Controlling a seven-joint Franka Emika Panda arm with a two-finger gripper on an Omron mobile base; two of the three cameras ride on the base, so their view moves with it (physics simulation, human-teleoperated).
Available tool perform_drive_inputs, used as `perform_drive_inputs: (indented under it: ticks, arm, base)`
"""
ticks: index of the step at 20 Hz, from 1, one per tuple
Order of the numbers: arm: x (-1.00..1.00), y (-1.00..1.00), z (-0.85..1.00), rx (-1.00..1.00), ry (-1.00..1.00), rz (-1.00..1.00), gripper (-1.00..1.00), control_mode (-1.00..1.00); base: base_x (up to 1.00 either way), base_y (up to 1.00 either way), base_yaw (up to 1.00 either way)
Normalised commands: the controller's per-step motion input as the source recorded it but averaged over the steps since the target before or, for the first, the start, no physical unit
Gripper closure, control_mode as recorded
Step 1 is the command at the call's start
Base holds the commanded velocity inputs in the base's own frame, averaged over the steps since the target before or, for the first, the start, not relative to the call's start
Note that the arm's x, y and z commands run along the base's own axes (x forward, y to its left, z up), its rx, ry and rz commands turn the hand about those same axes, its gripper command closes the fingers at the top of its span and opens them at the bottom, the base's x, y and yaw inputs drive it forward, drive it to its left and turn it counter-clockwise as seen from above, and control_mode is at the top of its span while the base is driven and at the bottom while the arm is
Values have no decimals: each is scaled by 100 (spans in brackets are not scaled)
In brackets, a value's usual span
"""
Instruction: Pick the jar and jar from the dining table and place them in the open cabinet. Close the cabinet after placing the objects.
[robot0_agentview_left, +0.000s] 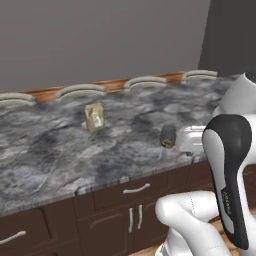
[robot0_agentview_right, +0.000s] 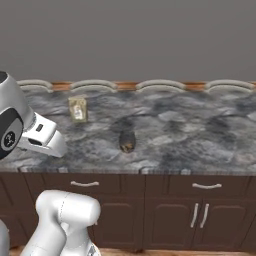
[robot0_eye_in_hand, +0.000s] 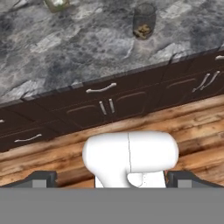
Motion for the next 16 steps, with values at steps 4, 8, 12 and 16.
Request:
perform_drive_inputs:
  ticks: [4, 8, 12, 16]
  arm:
    - [0, 0, 0, 0, 0, 0, -100, 100]
    - [0, 0, 0, 0, 0, 0, -100, 100]
    - [0, 0, 0, 0, 0, 0, -100, 100]
    - [0, 0, 0, 0, 0, 0, -100, 100]
  base:
    - [25, -38, 16]
    - [16, -45, 8]
    - [17, -46, 6]
    - [30, -48, 0]
